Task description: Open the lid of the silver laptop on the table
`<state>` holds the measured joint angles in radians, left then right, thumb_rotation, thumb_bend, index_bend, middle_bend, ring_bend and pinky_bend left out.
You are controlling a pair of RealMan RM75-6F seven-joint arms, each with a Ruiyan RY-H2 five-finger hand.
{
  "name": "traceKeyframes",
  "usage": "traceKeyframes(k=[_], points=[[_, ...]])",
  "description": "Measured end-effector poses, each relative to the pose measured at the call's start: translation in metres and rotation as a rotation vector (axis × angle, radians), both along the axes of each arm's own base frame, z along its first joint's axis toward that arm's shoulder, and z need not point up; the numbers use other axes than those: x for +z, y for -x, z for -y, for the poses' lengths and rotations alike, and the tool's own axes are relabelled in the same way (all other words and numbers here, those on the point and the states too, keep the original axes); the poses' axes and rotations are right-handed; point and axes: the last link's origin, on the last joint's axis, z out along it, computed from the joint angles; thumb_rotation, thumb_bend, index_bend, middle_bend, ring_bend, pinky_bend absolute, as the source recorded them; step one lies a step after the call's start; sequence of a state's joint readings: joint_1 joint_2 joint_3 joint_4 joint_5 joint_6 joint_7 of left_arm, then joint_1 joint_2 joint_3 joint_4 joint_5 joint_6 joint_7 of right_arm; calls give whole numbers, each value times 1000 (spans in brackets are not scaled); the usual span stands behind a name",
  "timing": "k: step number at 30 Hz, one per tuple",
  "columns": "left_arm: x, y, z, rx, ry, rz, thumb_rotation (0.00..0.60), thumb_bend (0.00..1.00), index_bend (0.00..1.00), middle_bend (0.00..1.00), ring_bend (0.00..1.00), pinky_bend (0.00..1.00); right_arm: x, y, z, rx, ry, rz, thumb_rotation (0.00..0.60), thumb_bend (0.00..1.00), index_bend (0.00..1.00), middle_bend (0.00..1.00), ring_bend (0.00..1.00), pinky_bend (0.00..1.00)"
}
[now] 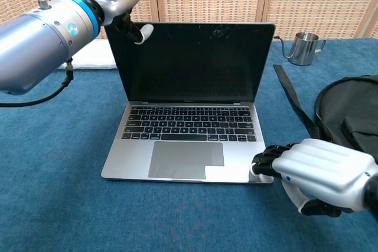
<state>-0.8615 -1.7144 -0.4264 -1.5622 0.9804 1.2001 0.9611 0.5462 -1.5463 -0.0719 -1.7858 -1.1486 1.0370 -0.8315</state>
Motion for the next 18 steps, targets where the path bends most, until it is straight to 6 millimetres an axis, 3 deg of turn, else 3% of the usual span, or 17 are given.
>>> traceKeyframes(k=[18], points=[[12, 26, -34, 132, -38, 20, 600, 488, 0, 0, 0, 0, 5, 11, 7, -28, 7, -6, 600, 1000, 222, 263, 128, 208]])
